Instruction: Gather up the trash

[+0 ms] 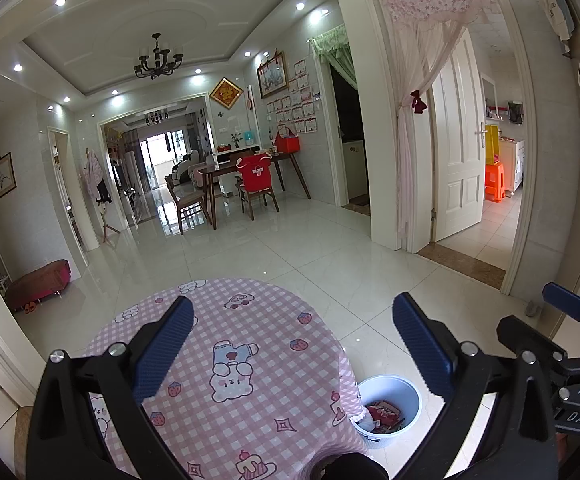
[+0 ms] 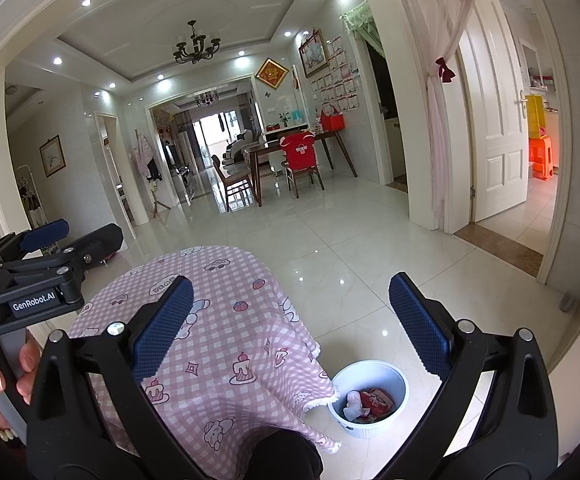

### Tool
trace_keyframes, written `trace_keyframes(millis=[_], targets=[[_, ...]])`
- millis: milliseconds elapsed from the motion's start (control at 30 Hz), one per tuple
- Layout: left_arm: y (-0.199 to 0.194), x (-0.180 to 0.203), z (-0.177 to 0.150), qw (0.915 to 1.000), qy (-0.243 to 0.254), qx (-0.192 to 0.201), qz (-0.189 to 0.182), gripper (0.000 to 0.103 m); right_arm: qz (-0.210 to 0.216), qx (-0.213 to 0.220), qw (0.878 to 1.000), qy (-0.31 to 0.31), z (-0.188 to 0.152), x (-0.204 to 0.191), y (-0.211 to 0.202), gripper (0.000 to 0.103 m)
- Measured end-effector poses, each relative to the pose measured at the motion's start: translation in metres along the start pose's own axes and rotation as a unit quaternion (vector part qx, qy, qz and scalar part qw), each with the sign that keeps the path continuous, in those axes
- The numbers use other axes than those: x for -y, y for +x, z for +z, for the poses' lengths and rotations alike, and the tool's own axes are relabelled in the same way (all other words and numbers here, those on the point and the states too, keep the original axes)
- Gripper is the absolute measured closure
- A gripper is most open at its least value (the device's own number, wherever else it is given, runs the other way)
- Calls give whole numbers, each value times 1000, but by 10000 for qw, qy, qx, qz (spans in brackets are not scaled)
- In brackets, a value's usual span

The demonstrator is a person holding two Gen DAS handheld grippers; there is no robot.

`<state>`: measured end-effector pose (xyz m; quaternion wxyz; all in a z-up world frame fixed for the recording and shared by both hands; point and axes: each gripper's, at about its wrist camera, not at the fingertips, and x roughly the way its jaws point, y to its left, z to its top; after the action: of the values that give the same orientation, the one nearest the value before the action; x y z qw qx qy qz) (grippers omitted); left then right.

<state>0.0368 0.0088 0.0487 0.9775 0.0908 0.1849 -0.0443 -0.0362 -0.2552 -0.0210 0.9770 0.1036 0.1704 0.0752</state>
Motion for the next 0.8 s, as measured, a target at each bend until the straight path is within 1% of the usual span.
trace_keyframes(millis=[300,500,800], targets=[[4,-3,-2,10000,-1,-47,-25,5,13,-89,10000,-22,-6,-10,3,7],[5,-7,-10,10000,-12,-81,-35,5,11,-110,9999,-24,0,-7,7,7],[8,-8,-8,9999,-9,-100,-47,5,13,-184,9998,-54,0,-15,13,7]])
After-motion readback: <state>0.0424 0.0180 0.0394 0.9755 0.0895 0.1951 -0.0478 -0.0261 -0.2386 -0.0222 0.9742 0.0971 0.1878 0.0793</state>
